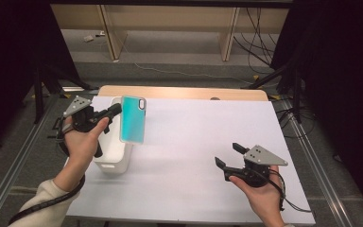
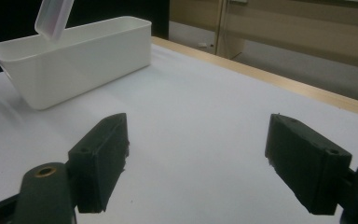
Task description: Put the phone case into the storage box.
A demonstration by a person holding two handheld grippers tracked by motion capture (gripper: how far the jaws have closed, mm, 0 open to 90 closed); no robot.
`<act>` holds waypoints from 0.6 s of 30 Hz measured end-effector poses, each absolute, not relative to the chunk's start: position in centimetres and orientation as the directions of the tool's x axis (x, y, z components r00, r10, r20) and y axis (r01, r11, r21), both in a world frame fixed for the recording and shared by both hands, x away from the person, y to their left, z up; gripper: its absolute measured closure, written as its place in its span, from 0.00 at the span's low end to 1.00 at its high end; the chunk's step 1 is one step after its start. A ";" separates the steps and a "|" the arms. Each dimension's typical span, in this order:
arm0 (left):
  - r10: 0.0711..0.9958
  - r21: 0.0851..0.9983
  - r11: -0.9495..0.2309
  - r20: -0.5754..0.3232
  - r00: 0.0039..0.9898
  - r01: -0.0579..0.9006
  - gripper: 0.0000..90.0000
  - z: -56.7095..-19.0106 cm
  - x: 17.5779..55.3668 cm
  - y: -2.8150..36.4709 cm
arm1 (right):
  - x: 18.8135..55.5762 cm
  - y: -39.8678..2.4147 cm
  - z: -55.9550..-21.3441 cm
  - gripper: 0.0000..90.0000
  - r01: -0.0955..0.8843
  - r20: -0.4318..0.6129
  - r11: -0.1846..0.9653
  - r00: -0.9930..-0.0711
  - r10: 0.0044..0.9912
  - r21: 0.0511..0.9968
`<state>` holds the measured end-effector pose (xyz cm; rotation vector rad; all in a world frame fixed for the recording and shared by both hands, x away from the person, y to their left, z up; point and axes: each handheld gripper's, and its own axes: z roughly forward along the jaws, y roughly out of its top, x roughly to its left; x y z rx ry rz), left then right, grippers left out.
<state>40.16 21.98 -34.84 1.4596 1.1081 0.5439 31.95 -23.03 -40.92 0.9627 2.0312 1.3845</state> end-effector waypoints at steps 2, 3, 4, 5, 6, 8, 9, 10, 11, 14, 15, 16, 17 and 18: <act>0.858 0.940 0.117 -0.257 0.444 0.319 0.98 -34.8 40.2 22.1 | 32.0 -23.0 -41.0 0.25 0.269 -0.007 0.226 -0.629 0.778 0.936; 0.860 0.940 0.116 -0.257 0.440 0.321 0.98 -34.7 40.2 22.2 | 32.1 -23.1 -40.9 0.25 0.248 -0.025 0.230 -0.627 0.779 0.941; 0.862 0.940 0.117 -0.257 0.437 0.321 0.98 -34.7 40.3 22.2 | 32.1 -23.1 -41.0 0.25 0.252 -0.016 0.225 -0.631 0.775 0.941; 0.863 0.940 0.119 -0.257 0.436 0.319 0.98 -34.6 40.3 22.3 | 32.0 -23.2 -40.8 0.25 0.274 -0.010 0.232 -0.627 0.779 0.933; 0.864 0.941 0.117 -0.255 0.435 0.317 0.98 -34.6 40.3 22.4 | 32.0 -23.2 -40.8 0.25 0.275 -0.001 0.219 -0.622 0.783 0.936; 0.864 0.941 0.122 -0.257 0.432 0.315 0.98 -34.5 40.3 22.6 | 31.9 -23.4 -40.8 0.25 0.272 -0.005 0.223 -0.623 0.782 0.936; 0.866 0.941 0.123 -0.257 0.429 0.314 0.98 -34.5 40.4 22.7 | 31.9 -23.5 -40.8 0.25 0.273 -0.007 0.226 -0.622 0.783 0.935; 0.867 0.940 0.126 -0.259 0.425 0.317 0.98 -34.5 40.5 22.8 | 31.9 -23.5 -40.9 0.25 0.269 -0.004 0.216 -0.618 0.786 0.939; 0.868 0.940 0.127 -0.260 0.423 0.316 0.98 -34.5 40.5 22.9 | 31.9 -23.6 -40.9 0.25 0.280 0.006 0.211 -0.616 0.788 0.937; 0.867 0.941 0.127 -0.258 0.426 0.313 0.98 -34.5 40.7 23.1 | 31.9 -23.7 -41.0 0.25 0.269 -0.006 0.216 -0.613 0.790 0.939; 0.869 0.941 0.127 -0.258 0.423 0.313 0.98 -34.5 40.8 23.2 | 32.0 -23.8 -41.0 0.25 0.250 -0.023 0.222 -0.613 0.790 0.943; 0.870 0.941 0.129 -0.259 0.420 0.312 0.98 -34.5 40.8 23.2 | 31.9 -23.8 -41.0 0.25 0.266 -0.009 0.217 -0.613 0.790 0.939; 0.874 0.941 0.132 -0.259 0.410 0.313 0.98 -34.5 40.8 23.4 | 32.0 -23.8 -41.0 0.25 0.255 -0.020 0.224 -0.617 0.787 0.941; 0.875 0.941 0.133 -0.259 0.410 0.312 0.98 -34.5 40.9 23.4 | 31.9 -23.9 -40.9 0.25 0.270 -0.022 0.238 -0.616 0.787 0.933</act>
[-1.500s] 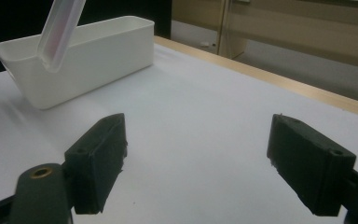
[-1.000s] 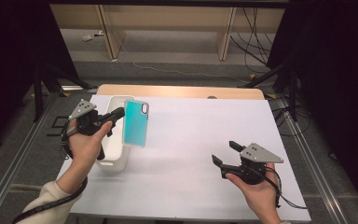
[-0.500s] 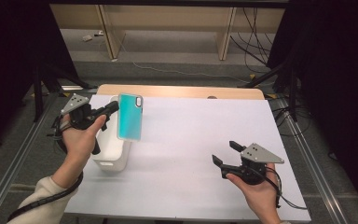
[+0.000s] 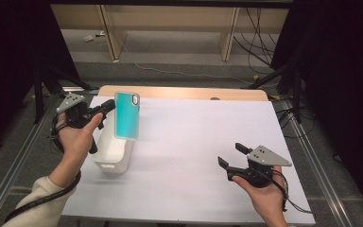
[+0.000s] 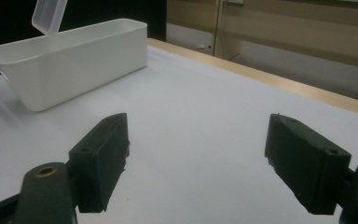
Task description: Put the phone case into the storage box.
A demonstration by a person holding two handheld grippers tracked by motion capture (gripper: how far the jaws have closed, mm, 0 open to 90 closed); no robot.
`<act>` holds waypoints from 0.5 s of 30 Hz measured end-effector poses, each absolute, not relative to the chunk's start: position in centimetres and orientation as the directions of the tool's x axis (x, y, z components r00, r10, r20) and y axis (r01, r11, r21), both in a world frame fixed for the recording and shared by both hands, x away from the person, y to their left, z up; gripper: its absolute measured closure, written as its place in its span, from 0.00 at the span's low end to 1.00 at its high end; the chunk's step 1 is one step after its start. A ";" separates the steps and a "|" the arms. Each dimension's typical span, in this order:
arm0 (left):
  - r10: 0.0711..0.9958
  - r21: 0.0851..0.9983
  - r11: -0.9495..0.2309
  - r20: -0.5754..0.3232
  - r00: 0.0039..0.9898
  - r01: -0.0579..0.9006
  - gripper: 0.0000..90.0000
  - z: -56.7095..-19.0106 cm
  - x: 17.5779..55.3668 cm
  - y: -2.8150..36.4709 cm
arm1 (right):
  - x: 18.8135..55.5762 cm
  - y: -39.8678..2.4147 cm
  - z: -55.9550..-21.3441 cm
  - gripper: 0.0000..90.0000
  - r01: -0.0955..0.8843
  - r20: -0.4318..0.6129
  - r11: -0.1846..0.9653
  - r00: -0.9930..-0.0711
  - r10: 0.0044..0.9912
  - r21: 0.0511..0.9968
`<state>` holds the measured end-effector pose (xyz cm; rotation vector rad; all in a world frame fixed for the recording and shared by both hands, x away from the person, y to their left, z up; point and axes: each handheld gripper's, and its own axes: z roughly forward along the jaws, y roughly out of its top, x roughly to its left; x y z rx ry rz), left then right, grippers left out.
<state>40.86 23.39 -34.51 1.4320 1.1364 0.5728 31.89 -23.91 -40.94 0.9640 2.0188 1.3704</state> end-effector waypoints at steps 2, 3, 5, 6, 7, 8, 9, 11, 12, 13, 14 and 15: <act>0.877 0.941 0.132 -0.257 0.406 0.312 0.98 -34.5 40.9 23.5 | 31.9 -23.8 -41.0 0.25 0.283 0.004 0.219 -0.620 0.785 0.934; 0.877 0.941 0.132 -0.258 0.406 0.312 0.98 -34.5 41.0 23.6 | 31.9 -23.8 -41.1 0.25 0.282 -0.002 0.223 -0.617 0.787 0.933; 0.877 0.941 0.133 -0.257 0.405 0.311 0.98 -34.5 41.0 23.7 | 31.9 -23.8 -41.1 0.25 0.283 0.001 0.220 -0.617 0.787 0.934; 0.878 0.941 0.134 -0.259 0.402 0.312 0.98 -34.5 41.0 23.7 | 31.8 -23.8 -41.0 0.25 0.283 0.003 0.219 -0.619 0.786 0.934; 0.878 0.940 0.137 -0.261 0.401 0.312 0.98 -34.4 41.1 23.8 | 31.8 -23.8 -41.0 0.25 0.283 0.003 0.219 -0.618 0.786 0.934; 0.879 0.940 0.137 -0.261 0.399 0.312 0.98 -34.4 41.1 23.8 | 31.8 -23.8 -41.0 0.25 0.283 0.002 0.220 -0.618 0.786 0.933; 0.881 0.940 0.136 -0.259 0.397 0.312 0.98 -34.4 41.1 23.9 | 31.8 -23.8 -41.1 0.25 0.283 0.002 0.221 -0.619 0.786 0.933; 0.881 0.941 0.138 -0.259 0.395 0.309 0.98 -34.4 41.3 24.0 | 31.9 -23.7 -41.1 0.26 0.282 0.008 0.215 -0.622 0.783 0.935; 0.883 0.941 0.141 -0.261 0.391 0.309 0.98 -34.4 41.3 24.1 | 31.9 -23.7 -41.2 0.26 0.282 0.011 0.211 -0.623 0.782 0.936; 0.884 0.941 0.139 -0.258 0.390 0.308 0.98 -34.4 41.4 24.2 | 31.8 -23.7 -41.1 0.26 0.292 0.018 0.210 -0.620 0.784 0.933; 0.884 0.941 0.141 -0.260 0.388 0.309 0.98 -34.4 41.5 24.2 | 31.8 -23.7 -41.1 0.26 0.290 0.010 0.215 -0.617 0.787 0.932; 0.884 0.941 0.143 -0.261 0.387 0.308 0.98 -34.4 41.5 24.3 | 31.8 -23.7 -41.1 0.26 0.288 0.009 0.214 -0.615 0.788 0.934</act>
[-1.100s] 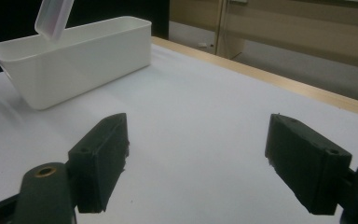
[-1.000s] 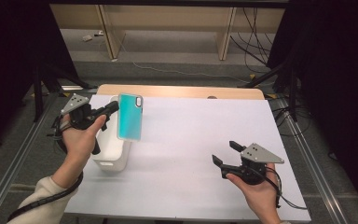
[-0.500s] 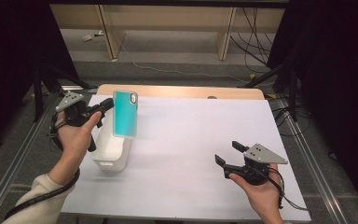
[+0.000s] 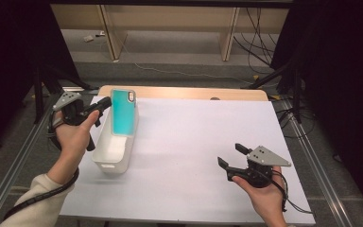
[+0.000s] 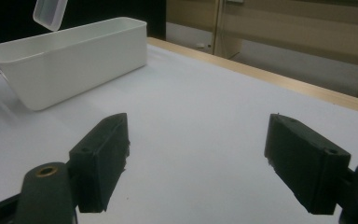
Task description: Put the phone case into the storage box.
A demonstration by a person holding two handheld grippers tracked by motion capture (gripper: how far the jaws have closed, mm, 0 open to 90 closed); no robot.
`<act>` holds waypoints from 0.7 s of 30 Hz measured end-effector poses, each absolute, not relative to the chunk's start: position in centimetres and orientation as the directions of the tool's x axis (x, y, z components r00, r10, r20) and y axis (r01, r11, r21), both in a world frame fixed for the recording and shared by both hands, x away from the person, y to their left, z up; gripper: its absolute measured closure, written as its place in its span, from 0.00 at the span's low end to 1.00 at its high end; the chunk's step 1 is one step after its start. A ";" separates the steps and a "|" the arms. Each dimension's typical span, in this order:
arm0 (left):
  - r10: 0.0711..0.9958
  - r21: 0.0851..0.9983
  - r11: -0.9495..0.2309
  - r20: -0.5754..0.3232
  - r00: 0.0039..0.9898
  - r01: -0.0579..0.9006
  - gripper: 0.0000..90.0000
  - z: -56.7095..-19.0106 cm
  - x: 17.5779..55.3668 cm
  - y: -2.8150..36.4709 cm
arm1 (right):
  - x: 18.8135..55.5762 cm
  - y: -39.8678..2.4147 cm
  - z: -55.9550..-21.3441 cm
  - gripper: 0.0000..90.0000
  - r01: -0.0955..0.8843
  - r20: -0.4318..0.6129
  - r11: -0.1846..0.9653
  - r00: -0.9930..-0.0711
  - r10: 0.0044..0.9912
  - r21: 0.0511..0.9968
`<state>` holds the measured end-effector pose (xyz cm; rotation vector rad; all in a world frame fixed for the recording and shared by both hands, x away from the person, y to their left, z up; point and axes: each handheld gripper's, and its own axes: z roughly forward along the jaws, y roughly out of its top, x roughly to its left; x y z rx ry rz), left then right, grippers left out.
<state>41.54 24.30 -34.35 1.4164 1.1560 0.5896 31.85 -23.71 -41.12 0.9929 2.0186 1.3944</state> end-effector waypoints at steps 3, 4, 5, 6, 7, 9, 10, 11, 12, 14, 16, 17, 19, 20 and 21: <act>0.887 0.941 0.144 -0.260 0.382 0.306 0.98 -34.3 41.8 24.5 | 31.9 -23.7 -41.2 0.26 0.282 -0.001 0.220 -0.614 0.790 0.934; 0.888 0.942 0.142 -0.257 0.382 0.305 0.98 -34.3 41.8 24.5 | 31.9 -23.7 -41.2 0.26 0.282 -0.001 0.220 -0.613 0.790 0.934; 0.888 0.942 0.144 -0.259 0.380 0.304 0.98 -34.3 41.9 24.6 | 31.9 -23.7 -41.2 0.26 0.283 -0.001 0.220 -0.613 0.790 0.934; 0.890 0.941 0.144 -0.258 0.376 0.305 0.98 -34.3 41.9 24.6 | 31.9 -23.8 -41.2 0.26 0.285 -0.002 0.223 -0.614 0.789 0.932; 0.891 0.941 0.144 -0.257 0.374 0.305 0.98 -34.3 42.0 24.6 | 31.9 -23.7 -41.2 0.26 0.284 -0.003 0.223 -0.612 0.791 0.933; 0.893 0.941 0.144 -0.256 0.369 0.305 0.98 -34.4 42.2 24.8 | 31.9 -23.7 -41.2 0.26 0.284 -0.003 0.223 -0.612 0.791 0.933; 0.895 0.941 0.143 -0.255 0.367 0.306 0.98 -34.4 42.3 24.8 | 31.9 -23.7 -41.2 0.26 0.281 -0.003 0.220 -0.611 0.792 0.934; 0.895 0.941 0.144 -0.256 0.366 0.306 0.98 -34.4 42.4 24.9 | 31.9 -23.7 -41.3 0.26 0.279 -0.001 0.216 -0.609 0.793 0.936; 0.895 0.942 0.141 -0.252 0.367 0.305 0.98 -34.5 42.5 25.0 | 31.9 -23.7 -41.3 0.26 0.278 -0.002 0.216 -0.609 0.793 0.936; 0.898 0.942 0.141 -0.251 0.362 0.304 0.98 -34.5 42.6 25.1 | 31.9 -23.7 -41.3 0.26 0.278 -0.002 0.215 -0.609 0.793 0.936; 0.899 0.943 0.141 -0.249 0.359 0.301 0.98 -34.5 42.8 25.2 | 31.9 -23.8 -41.3 0.26 0.280 -0.003 0.219 -0.610 0.792 0.935; 0.900 0.942 0.142 -0.250 0.356 0.303 0.98 -34.5 42.9 25.2 | 31.9 -23.8 -41.3 0.26 0.281 -0.003 0.219 -0.610 0.792 0.934; 0.902 0.943 0.140 -0.247 0.353 0.301 0.98 -34.5 43.1 25.3 | 31.9 -23.8 -41.3 0.26 0.285 -0.001 0.221 -0.611 0.792 0.933; 0.903 0.943 0.138 -0.246 0.351 0.304 0.98 -34.5 43.2 25.3 | 31.9 -23.8 -41.3 0.26 0.285 -0.001 0.221 -0.611 0.792 0.933; 0.905 0.942 0.140 -0.247 0.348 0.304 0.98 -34.5 43.3 25.3 | 31.9 -23.8 -41.3 0.26 0.285 -0.001 0.220 -0.611 0.792 0.933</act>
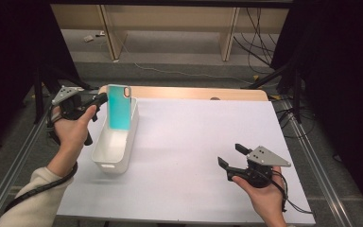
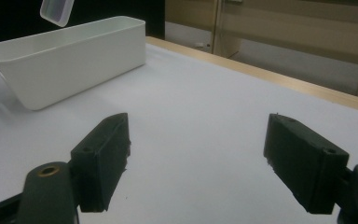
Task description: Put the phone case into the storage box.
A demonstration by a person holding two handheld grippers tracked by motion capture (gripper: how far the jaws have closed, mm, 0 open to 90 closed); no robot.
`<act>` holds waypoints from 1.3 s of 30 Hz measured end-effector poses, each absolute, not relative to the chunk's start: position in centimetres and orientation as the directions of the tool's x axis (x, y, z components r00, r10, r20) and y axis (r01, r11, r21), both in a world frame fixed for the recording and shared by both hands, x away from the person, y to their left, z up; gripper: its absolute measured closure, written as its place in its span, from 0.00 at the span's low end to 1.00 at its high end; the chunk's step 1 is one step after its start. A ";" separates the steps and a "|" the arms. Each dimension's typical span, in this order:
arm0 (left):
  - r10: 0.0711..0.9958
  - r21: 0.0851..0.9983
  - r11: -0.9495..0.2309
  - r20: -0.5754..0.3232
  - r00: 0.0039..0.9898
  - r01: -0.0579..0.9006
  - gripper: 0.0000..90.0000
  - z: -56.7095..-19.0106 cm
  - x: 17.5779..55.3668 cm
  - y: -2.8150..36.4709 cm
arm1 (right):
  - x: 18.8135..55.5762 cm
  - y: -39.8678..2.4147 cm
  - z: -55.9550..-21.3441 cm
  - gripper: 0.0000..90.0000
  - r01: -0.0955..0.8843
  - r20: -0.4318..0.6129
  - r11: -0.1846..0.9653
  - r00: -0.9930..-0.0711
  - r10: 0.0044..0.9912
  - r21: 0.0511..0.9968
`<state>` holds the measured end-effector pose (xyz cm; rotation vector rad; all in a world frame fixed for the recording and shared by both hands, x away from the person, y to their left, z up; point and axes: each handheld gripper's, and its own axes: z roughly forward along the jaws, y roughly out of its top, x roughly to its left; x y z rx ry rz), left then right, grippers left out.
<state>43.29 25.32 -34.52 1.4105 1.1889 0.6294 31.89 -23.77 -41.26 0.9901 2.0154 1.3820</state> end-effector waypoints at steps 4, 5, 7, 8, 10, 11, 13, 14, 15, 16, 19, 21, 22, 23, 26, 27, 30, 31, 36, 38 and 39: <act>0.906 0.944 0.137 -0.242 0.347 0.300 0.98 -34.5 43.6 25.3 | 32.0 -23.7 -41.4 0.26 0.275 0.012 0.200 -0.616 0.787 0.940; 0.907 0.944 0.139 -0.243 0.345 0.300 0.98 -34.5 43.6 25.3 | 31.9 -23.6 -41.4 0.26 0.278 0.013 0.201 -0.615 0.789 0.939; 0.907 0.944 0.138 -0.242 0.343 0.300 0.98 -34.5 43.7 25.3 | 31.8 -23.9 -41.2 0.26 0.298 0.000 0.230 -0.612 0.791 0.927; 0.908 0.945 0.136 -0.239 0.344 0.299 0.98 -34.5 43.8 25.3 | 31.8 -23.8 -41.2 0.26 0.300 0.002 0.230 -0.612 0.791 0.926; 0.910 0.944 0.138 -0.240 0.338 0.299 0.98 -34.6 43.9 25.4 | 31.8 -23.8 -41.2 0.26 0.299 0.001 0.230 -0.613 0.790 0.926; 0.911 0.944 0.135 -0.238 0.337 0.300 0.98 -34.6 44.0 25.5 | 31.8 -23.8 -41.2 0.26 0.299 0.002 0.230 -0.613 0.790 0.926; 0.910 0.944 0.138 -0.240 0.337 0.300 0.98 -34.6 44.1 25.5 | 31.8 -23.8 -41.2 0.26 0.300 0.002 0.230 -0.613 0.790 0.926; 0.911 0.945 0.135 -0.237 0.337 0.299 0.98 -34.6 44.2 25.5 | 31.8 -23.8 -41.2 0.26 0.299 0.002 0.229 -0.613 0.790 0.926; 0.911 0.945 0.136 -0.238 0.337 0.299 0.98 -34.6 44.2 25.5 | 31.9 -23.7 -41.4 0.26 0.281 0.004 0.212 -0.611 0.792 0.936; 0.912 0.944 0.138 -0.239 0.335 0.299 0.98 -34.6 44.3 25.5 | 31.9 -23.7 -41.4 0.26 0.282 0.005 0.212 -0.612 0.791 0.936; 0.913 0.946 0.134 -0.234 0.335 0.296 0.98 -34.5 44.5 25.6 | 31.8 -23.7 -41.3 0.27 0.298 0.017 0.213 -0.616 0.787 0.931; 0.914 0.945 0.135 -0.234 0.331 0.296 0.98 -34.5 44.6 25.6 | 31.9 -23.6 -41.5 0.26 0.288 0.013 0.213 -0.619 0.785 0.934; 0.914 0.946 0.132 -0.232 0.334 0.296 0.98 -34.6 44.7 25.6 | 32.0 -23.5 -41.6 0.27 0.281 0.018 0.202 -0.623 0.782 0.938; 0.914 0.946 0.131 -0.231 0.334 0.297 0.98 -34.6 44.7 25.5 | 32.0 -23.5 -41.6 0.26 0.281 0.018 0.203 -0.624 0.781 0.938; 0.915 0.947 0.129 -0.228 0.332 0.295 0.98 -34.6 45.0 25.5 | 32.0 -23.5 -41.6 0.26 0.279 0.018 0.202 -0.624 0.781 0.939; 0.915 0.946 0.130 -0.230 0.331 0.296 0.98 -34.6 45.1 25.5 | 31.9 -23.5 -41.6 0.26 0.283 0.019 0.202 -0.623 0.782 0.938; 0.916 0.946 0.132 -0.230 0.329 0.295 0.98 -34.6 45.3 25.5 | 31.9 -23.6 -41.6 0.26 0.289 0.013 0.209 -0.613 0.790 0.934; 0.917 0.946 0.134 -0.231 0.326 0.295 0.98 -34.6 45.4 25.5 | 31.9 -23.5 -41.7 0.26 0.288 0.012 0.210 -0.614 0.790 0.934; 0.918 0.947 0.127 -0.225 0.326 0.296 0.98 -34.7 45.6 25.5 | 31.8 -23.5 -41.7 0.26 0.295 0.022 0.205 -0.617 0.787 0.933; 0.918 0.947 0.130 -0.226 0.324 0.294 0.98 -34.7 45.8 25.5 | 31.8 -23.5 -41.6 0.26 0.294 0.022 0.204 -0.616 0.787 0.934; 0.919 0.947 0.128 -0.224 0.324 0.293 0.98 -34.7 45.9 25.5 | 31.8 -23.5 -41.7 0.26 0.294 0.022 0.204 -0.616 0.787 0.934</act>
